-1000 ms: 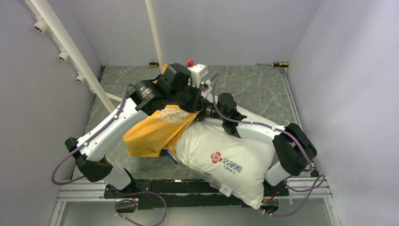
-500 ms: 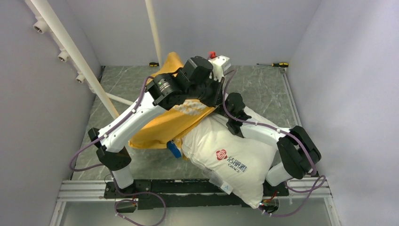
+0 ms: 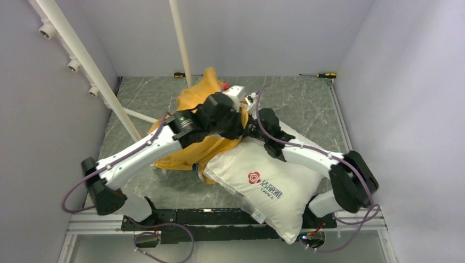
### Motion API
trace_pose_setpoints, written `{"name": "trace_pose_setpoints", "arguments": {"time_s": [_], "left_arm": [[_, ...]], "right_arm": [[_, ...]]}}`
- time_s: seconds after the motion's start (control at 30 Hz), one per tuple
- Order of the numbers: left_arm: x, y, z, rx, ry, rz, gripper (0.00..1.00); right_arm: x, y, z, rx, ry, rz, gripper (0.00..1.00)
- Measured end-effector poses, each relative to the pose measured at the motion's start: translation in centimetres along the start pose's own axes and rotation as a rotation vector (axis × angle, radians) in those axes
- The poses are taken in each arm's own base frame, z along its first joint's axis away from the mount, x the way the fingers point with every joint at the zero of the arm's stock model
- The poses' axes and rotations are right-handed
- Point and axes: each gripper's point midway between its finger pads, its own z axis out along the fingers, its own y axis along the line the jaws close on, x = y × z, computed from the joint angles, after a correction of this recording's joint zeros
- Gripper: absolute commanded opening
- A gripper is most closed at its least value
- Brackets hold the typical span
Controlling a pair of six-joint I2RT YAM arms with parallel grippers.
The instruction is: Put the pillow into the pillowcase
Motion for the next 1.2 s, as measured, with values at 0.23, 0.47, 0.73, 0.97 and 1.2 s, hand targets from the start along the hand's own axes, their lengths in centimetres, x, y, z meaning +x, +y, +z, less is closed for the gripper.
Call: {"name": "trace_pose_setpoints", "arguments": {"time_s": [0.23,0.47,0.73,0.97,1.2], "left_arm": [[-2.3,2.4,-4.6,0.166,-0.172,-0.233,0.00],[-3.7,8.0,-5.7,0.042,-0.218,-0.307,0.00],[-2.5,7.0,-5.6,0.128,-0.149,-0.232,0.72],[-1.7,5.3,-5.3,0.197,-0.109,-0.073,0.77],[-1.4,1.6,-0.8,0.149,-0.059,0.148,0.79]], "right_arm": [[0.1,0.2,-6.1,0.127,0.086,-0.055,0.90],[-2.2,-1.7,-11.2,0.253,0.068,-0.068,0.91],[-2.2,-2.6,-10.8,0.274,0.123,-0.072,0.93],[-2.7,-3.5,-8.1,0.244,0.172,0.013,0.98],[-3.3,-3.4,-7.2,0.243,0.183,0.062,0.98]]}}
